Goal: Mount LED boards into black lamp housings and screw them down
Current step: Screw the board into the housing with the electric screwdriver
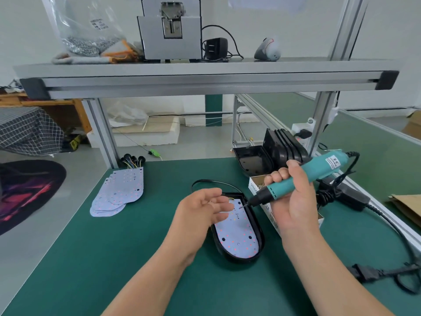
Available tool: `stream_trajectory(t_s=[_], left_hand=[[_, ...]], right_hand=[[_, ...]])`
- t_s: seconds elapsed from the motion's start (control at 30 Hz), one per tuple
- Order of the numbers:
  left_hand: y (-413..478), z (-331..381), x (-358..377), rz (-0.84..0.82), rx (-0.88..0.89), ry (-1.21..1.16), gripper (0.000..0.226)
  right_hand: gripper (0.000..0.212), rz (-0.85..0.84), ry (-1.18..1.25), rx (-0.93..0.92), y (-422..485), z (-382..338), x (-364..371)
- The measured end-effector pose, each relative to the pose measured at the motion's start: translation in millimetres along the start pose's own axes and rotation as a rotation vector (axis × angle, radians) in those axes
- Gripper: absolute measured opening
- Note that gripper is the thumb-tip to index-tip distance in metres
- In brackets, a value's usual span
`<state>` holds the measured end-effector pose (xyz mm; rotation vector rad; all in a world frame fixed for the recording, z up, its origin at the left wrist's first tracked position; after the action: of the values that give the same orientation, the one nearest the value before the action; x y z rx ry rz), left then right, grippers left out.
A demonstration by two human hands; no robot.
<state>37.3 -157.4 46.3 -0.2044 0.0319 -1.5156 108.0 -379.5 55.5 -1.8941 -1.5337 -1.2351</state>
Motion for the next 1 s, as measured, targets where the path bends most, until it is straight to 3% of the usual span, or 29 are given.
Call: stream_trajectory(t_s=[0.07,0.2,0.4,0.6,0.73,1.0], left_hand=[[1.2,-2.6,-0.4,-0.033,-0.045,-0.172,0.026],[-1.2,-5.4,2.3,-0.061,-0.089,-0.234,0.016],[-2.9,-10.4,8.1,-0.12,-0.13,-0.229,0.022],[-2.5,-14.1,17.4,-0.291,-0.239,-0.543,0.029],[-3.7,-14.8,19.6,-0.326,-0.251,-0.517,0.034],[-5.0,-17.5,15.1,-0.234,-0.19,-0.285,0.021]], right_hand=[[0.015,-0.015,0.01,0.007,-1.3,-0.6,4.4],[0.016,-0.036,0.049,0.017,-5.6,-3.7,15.4],[0.011,-0.084,0.124,0.016,-11.8,-12.6,30.0],[0.008,-0.073,0.142,0.0,-14.0,-17.3,33.6],[0.009,-0.064,0.147,0.002,-13.4,-17.8,32.9],[0.01,-0.088,0.148,0.016,-16.1,-13.6,35.8]])
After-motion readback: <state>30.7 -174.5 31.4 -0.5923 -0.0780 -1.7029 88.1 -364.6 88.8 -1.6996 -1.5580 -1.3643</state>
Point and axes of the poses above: each hand's wrist, its own y-axis towards the middle knuckle, its own x-axis out of the palm, z = x × y, the point moved 8 cm from there along y, towards the middle knuckle, and after that the axes turned 6 degrees about -x, right-handed, at the moved point
